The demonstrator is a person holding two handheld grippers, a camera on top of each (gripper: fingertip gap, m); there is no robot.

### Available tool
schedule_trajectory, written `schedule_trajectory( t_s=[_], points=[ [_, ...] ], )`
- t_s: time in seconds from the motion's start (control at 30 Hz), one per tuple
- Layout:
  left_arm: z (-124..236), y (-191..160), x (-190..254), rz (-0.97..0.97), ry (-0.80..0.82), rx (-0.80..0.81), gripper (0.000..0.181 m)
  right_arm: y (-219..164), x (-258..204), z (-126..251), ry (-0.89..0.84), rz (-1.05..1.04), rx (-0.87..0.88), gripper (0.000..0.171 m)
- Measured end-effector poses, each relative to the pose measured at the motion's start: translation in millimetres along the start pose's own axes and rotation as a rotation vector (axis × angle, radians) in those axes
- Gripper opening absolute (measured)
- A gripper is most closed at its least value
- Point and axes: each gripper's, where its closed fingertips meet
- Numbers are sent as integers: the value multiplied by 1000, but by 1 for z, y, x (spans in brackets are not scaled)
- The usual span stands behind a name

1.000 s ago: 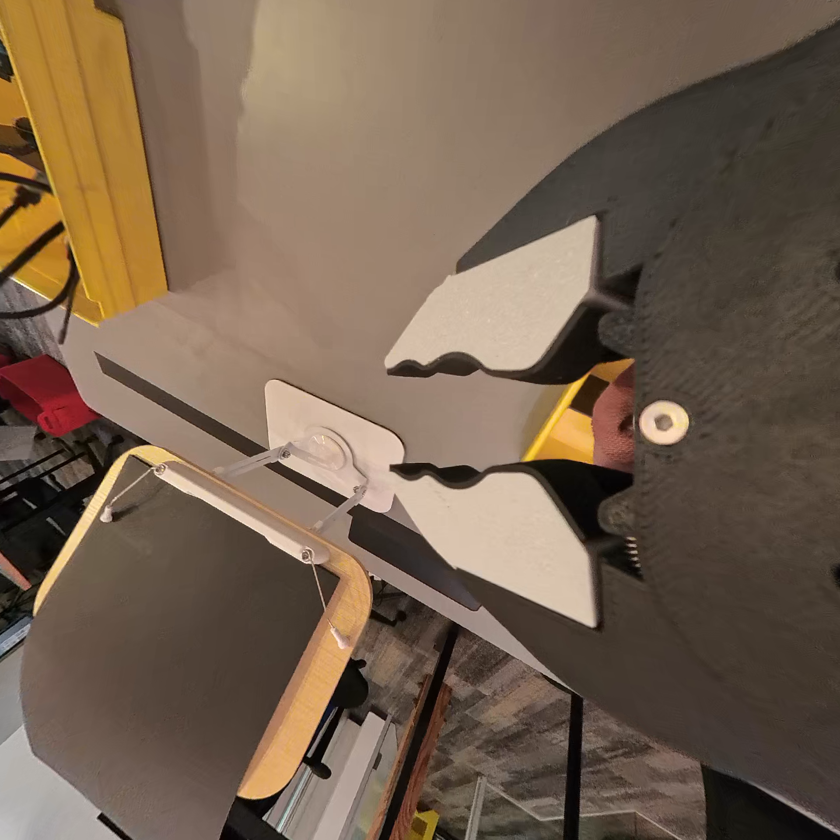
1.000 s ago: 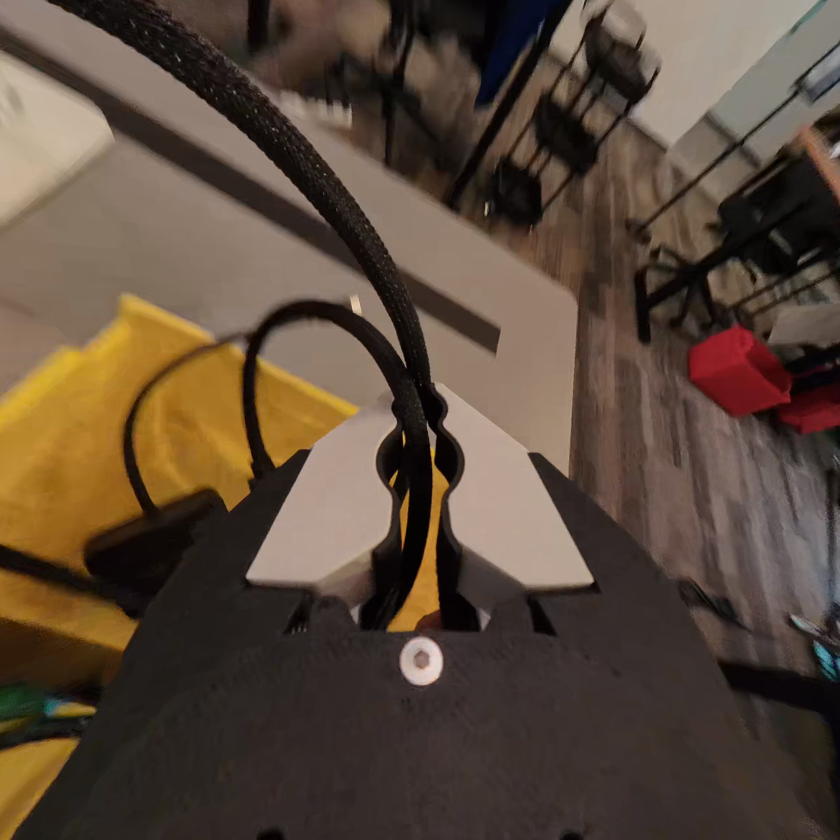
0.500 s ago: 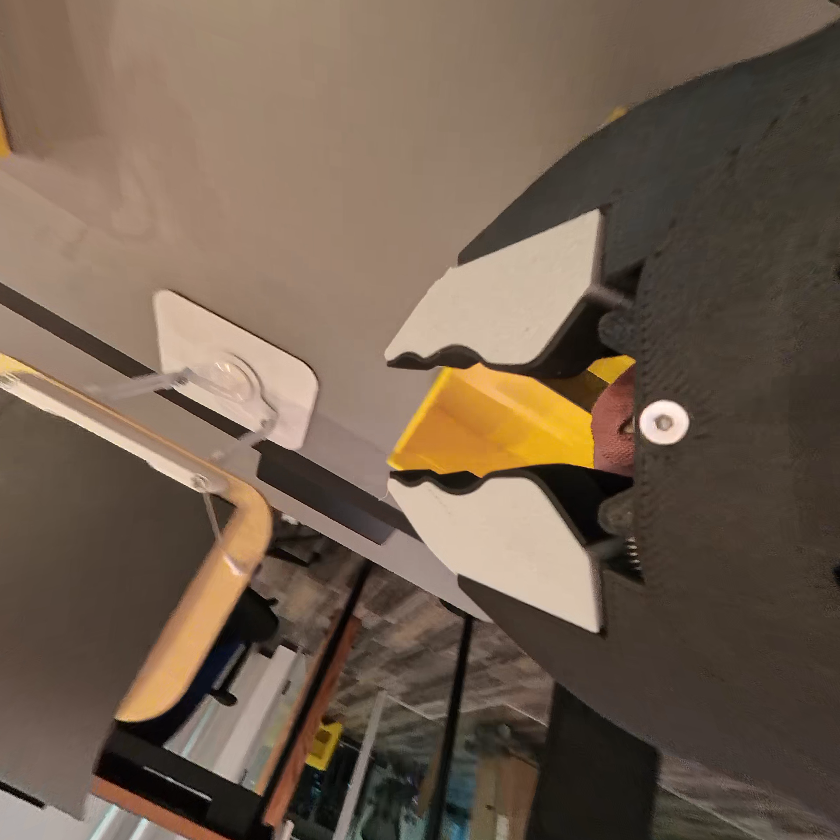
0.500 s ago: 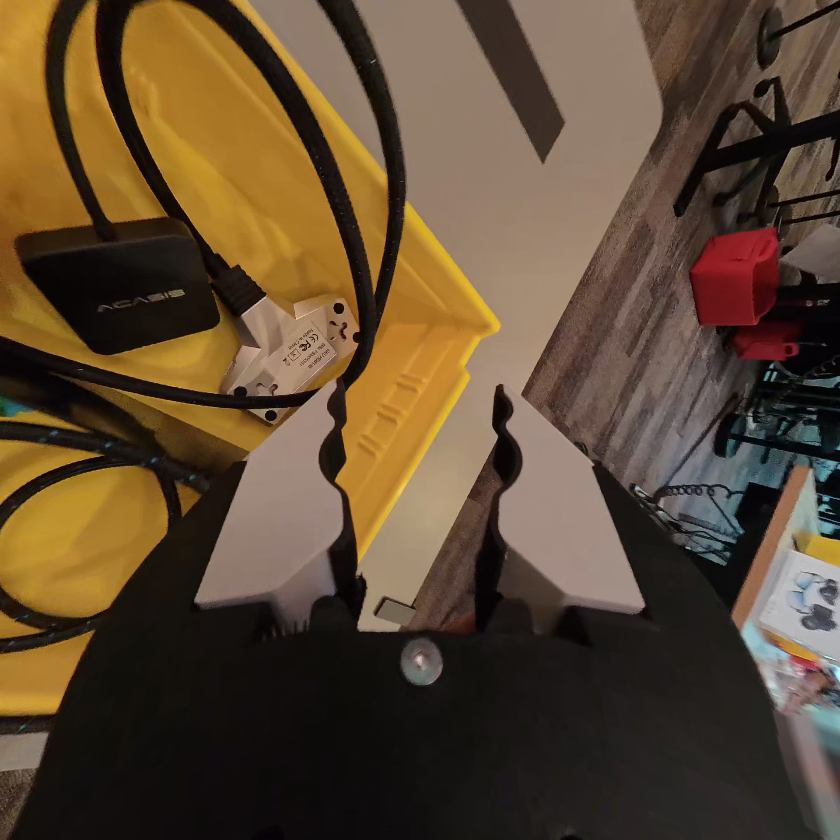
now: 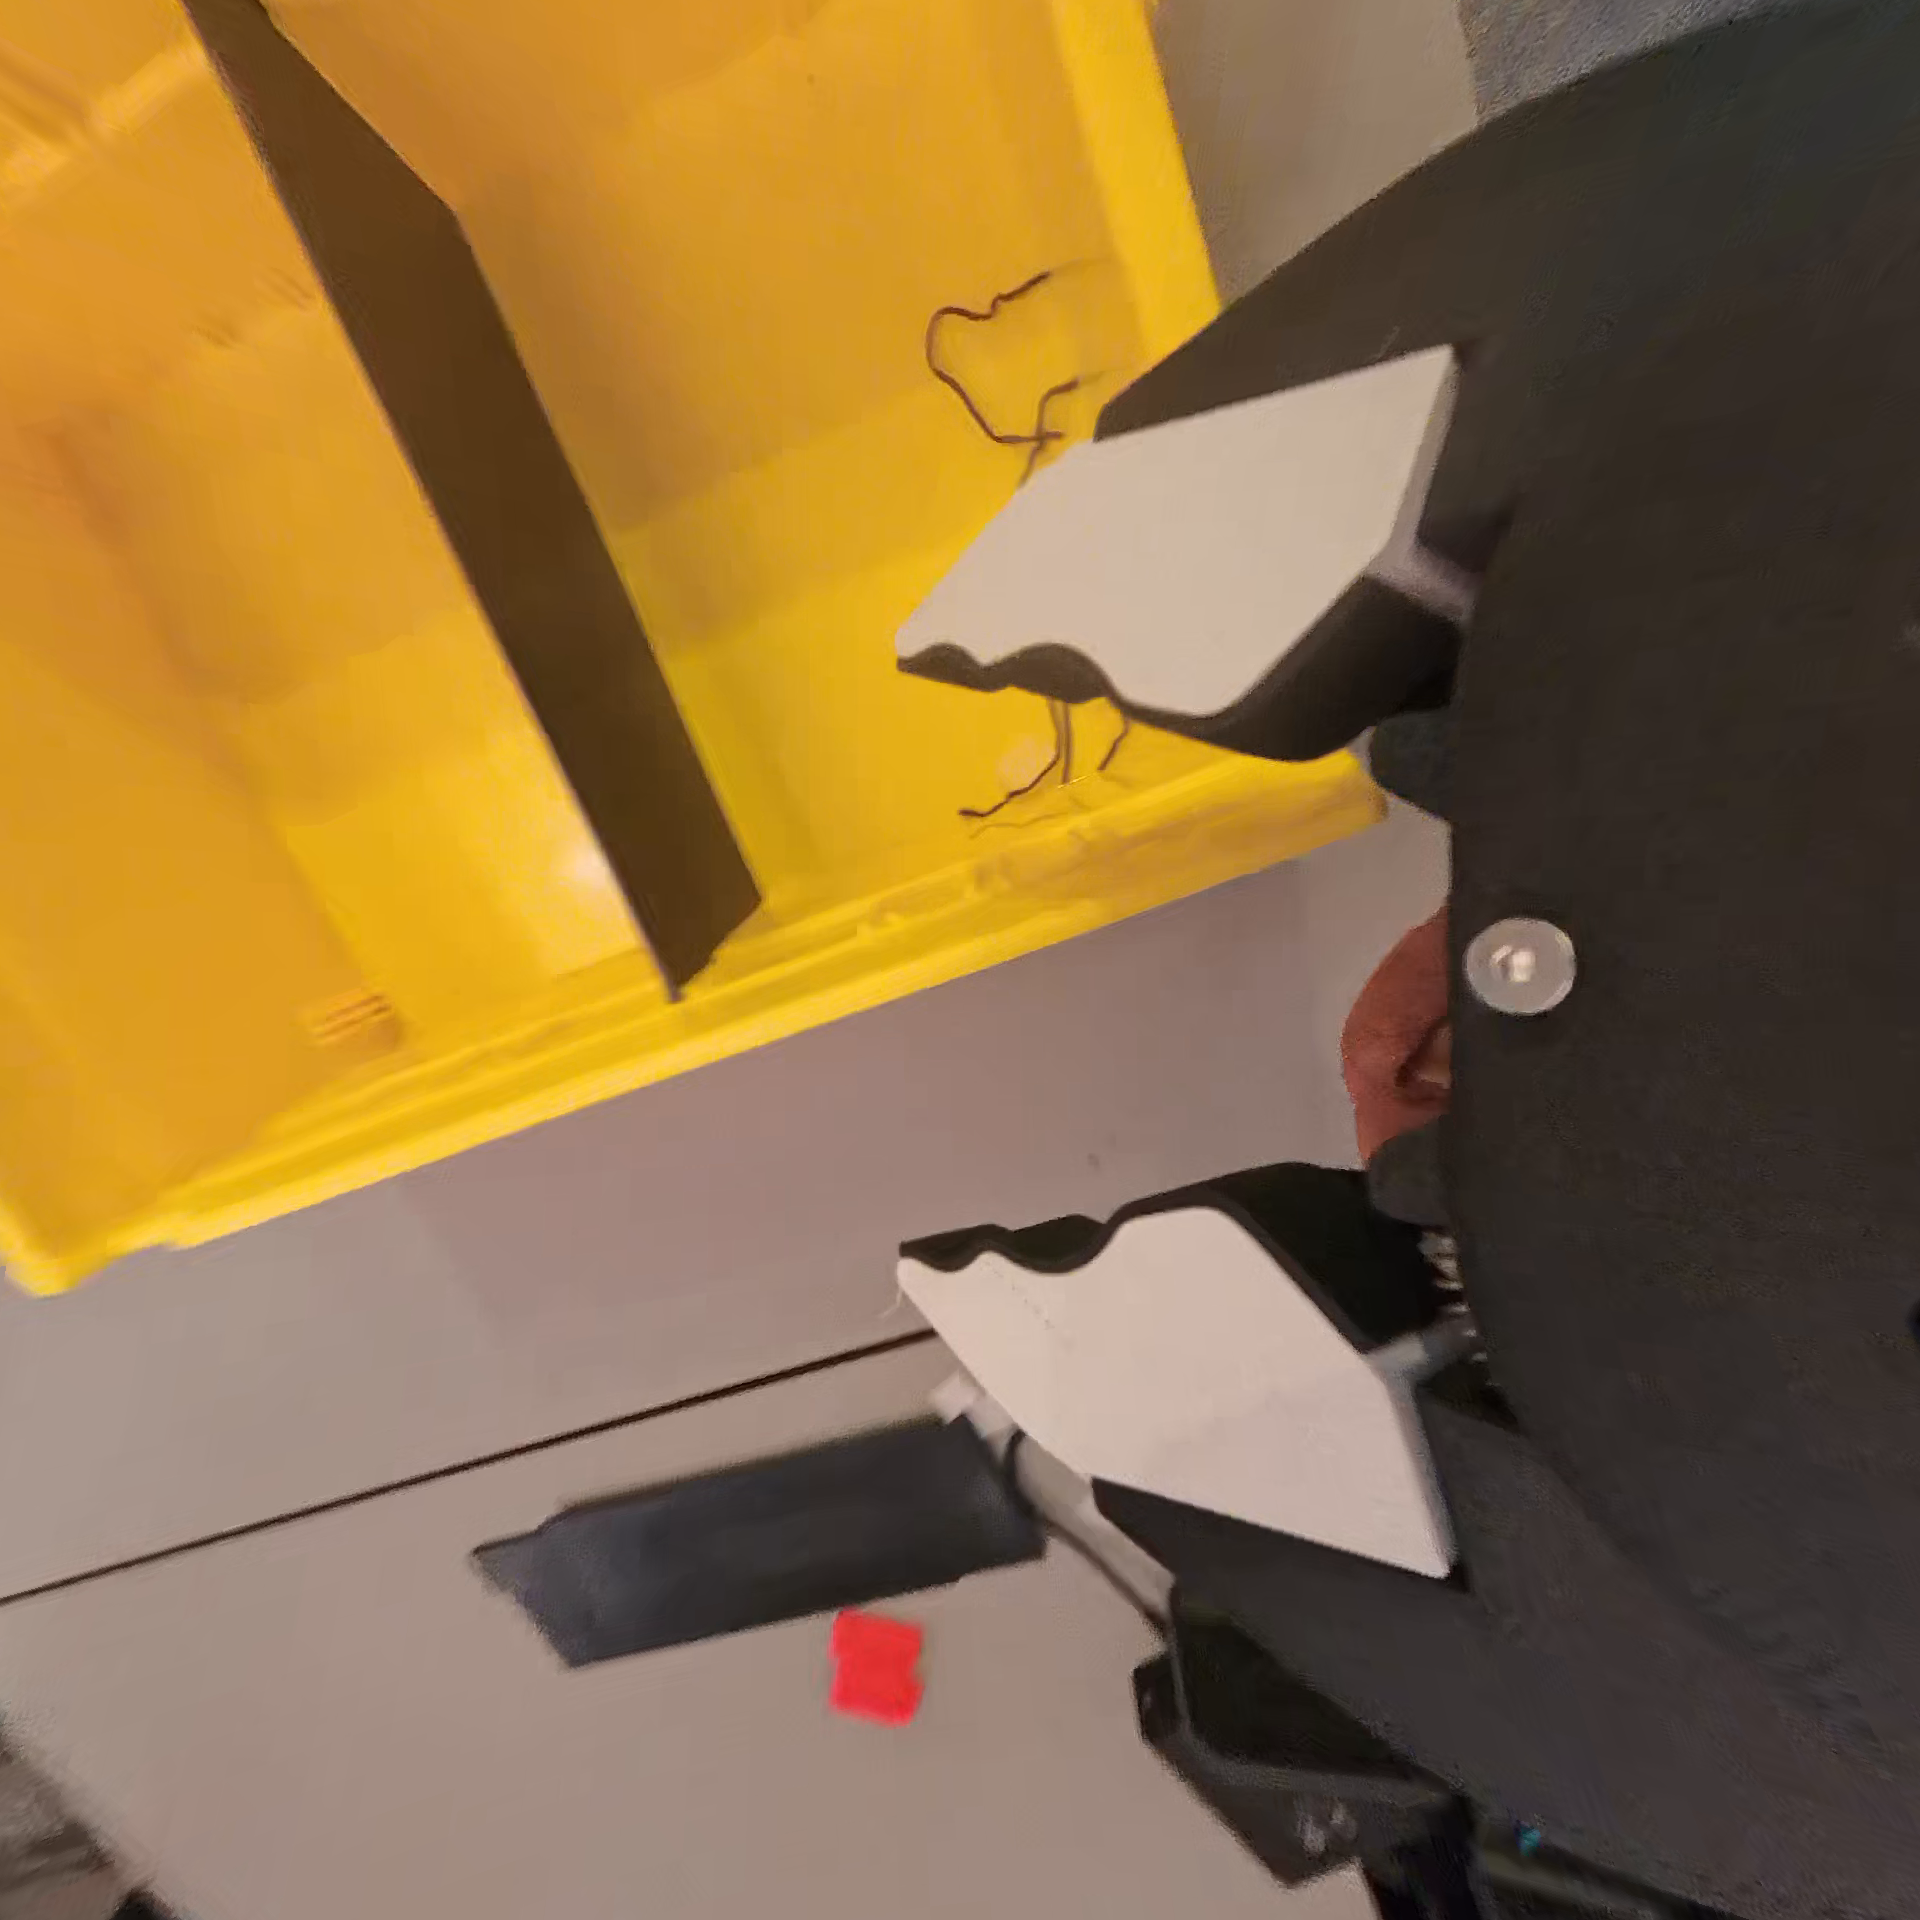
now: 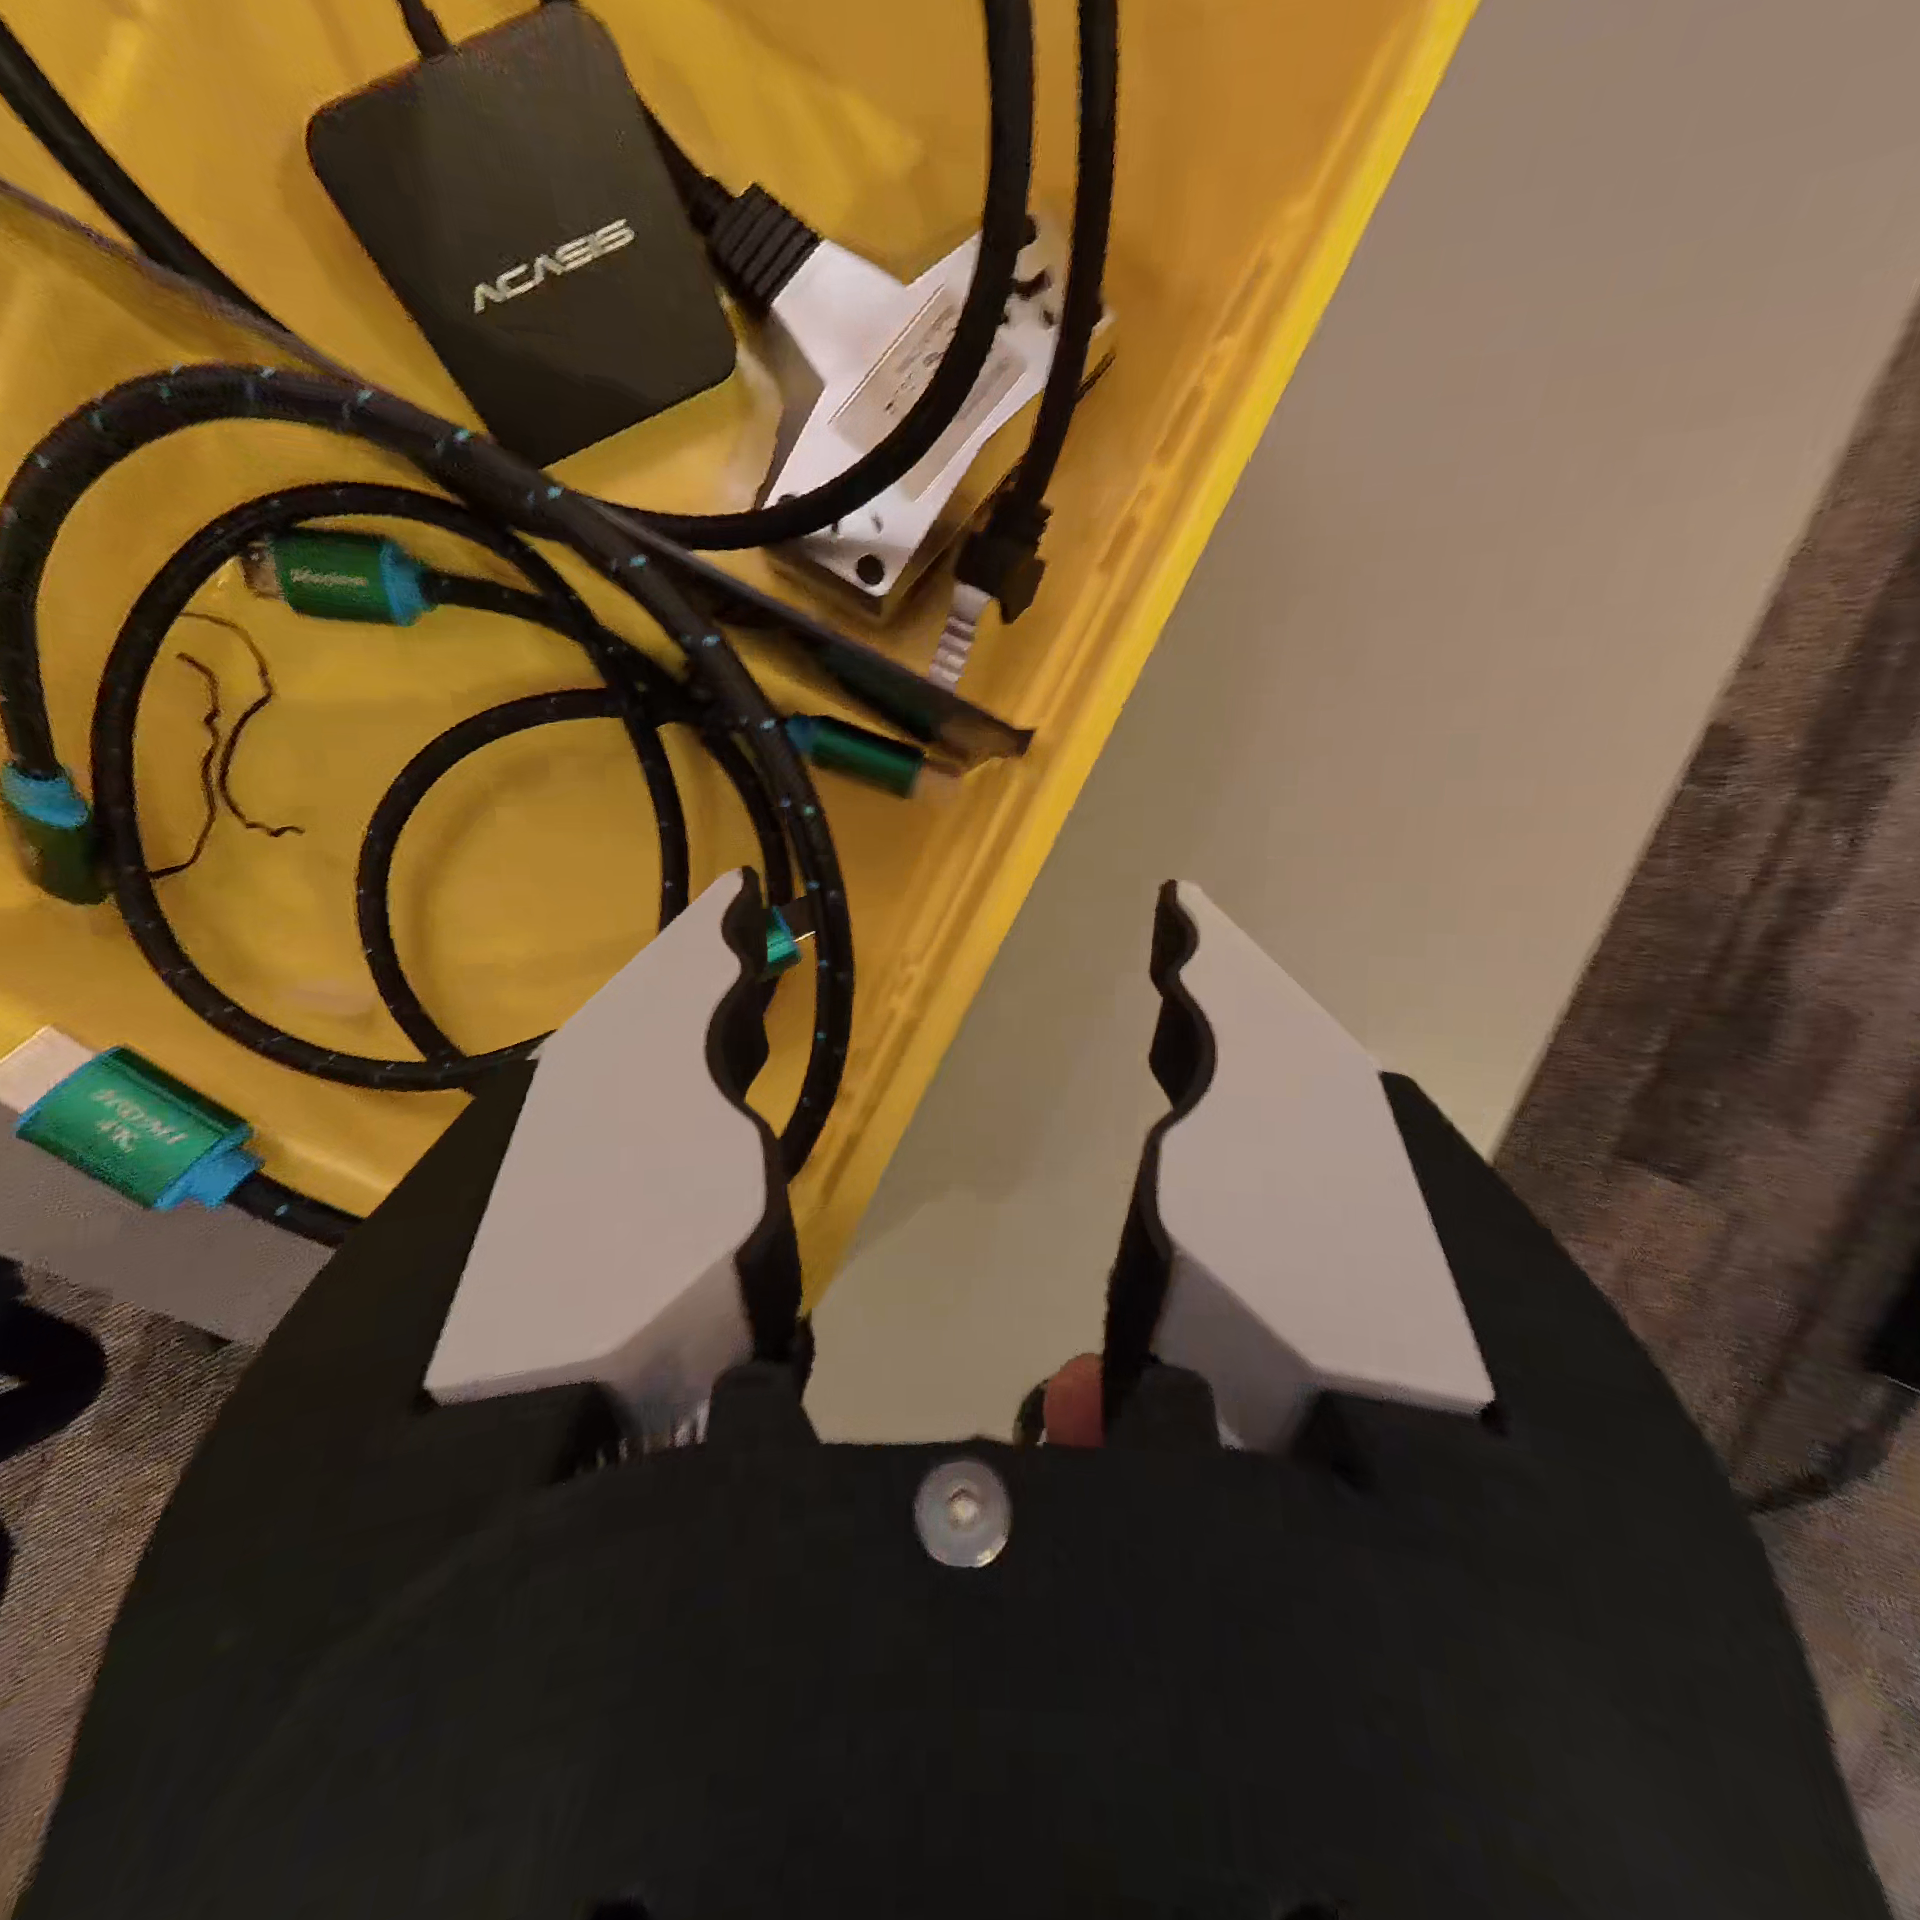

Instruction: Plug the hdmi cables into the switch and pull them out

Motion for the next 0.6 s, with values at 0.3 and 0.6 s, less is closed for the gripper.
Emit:
schedule_trajectory(
  t_s=[0.3,0.6],
  points=[
    [-40,-34,27,119,-176,-40,34,-8,-16,-28,30,1,29,37],
    [-36,-26,29,212,-213,67,17,9,-67,-35,63,20,77,27]
  ],
)
Point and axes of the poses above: each gripper's, where its closed fingertips meet, z back along the fingers, y out of its top, x = y × z across the jaws, and after that the axes turned 4 degrees about -z, right-handed
